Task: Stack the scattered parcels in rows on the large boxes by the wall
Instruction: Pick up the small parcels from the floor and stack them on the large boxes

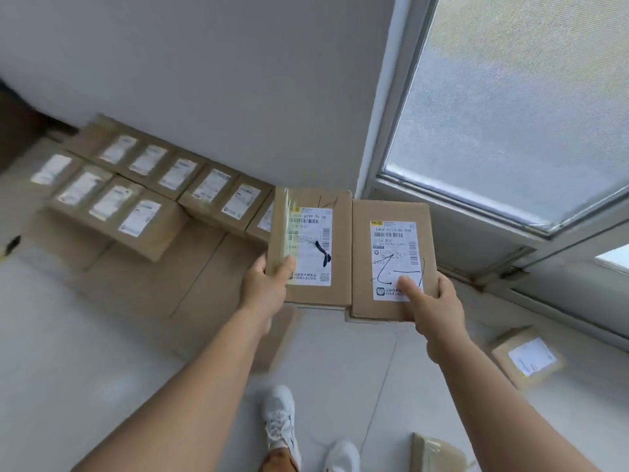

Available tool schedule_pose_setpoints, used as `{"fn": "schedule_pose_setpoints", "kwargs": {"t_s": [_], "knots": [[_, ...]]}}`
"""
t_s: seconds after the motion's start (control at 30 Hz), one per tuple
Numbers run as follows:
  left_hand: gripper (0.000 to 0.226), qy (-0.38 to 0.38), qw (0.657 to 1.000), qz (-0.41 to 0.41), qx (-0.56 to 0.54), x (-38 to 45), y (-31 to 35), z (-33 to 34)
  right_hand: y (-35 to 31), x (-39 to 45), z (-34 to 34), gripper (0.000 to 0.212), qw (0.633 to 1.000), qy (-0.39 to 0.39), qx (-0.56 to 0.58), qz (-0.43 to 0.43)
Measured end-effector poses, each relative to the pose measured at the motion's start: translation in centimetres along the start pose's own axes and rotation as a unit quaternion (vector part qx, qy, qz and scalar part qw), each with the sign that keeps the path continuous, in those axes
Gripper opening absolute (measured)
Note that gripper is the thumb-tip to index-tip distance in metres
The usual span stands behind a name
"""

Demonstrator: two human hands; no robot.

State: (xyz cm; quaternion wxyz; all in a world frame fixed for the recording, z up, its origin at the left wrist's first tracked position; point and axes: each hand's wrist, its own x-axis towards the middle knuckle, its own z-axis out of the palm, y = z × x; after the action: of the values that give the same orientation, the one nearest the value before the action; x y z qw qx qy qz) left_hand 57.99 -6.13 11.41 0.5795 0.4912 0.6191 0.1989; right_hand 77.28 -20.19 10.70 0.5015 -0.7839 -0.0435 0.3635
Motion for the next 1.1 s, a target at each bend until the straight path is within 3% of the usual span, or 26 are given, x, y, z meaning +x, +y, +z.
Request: {"fn": "schedule_pose_setpoints", "kwargs": {"t_s": [0.23,0.37,0.73,1.1], "knots": [[0.032,0.077,0.997,-0.030,-0.015,-0.5,-1.0,-10.2,-1.1,-4.1,8.8,0.033,0.997,-0.074,-0.027,-0.021],[0.033,0.101,0.994,-0.038,-0.026,0.8,-2.1,-16.5,-1.1,-6.2,15.1,0.037,0.994,-0.092,-0.044,-0.026],[0.030,0.059,0.997,-0.048,-0.012,9.6,-5.6,-33.7,2.1,-11.6,33.3,0.039,0.995,-0.087,-0.045,0.021],[0.043,0.023,0.995,-0.077,0.061,20.4,-10.4,-37.7,8.5,-9.4,42.6,0.034,0.996,-0.028,-0.024,0.085]]}}
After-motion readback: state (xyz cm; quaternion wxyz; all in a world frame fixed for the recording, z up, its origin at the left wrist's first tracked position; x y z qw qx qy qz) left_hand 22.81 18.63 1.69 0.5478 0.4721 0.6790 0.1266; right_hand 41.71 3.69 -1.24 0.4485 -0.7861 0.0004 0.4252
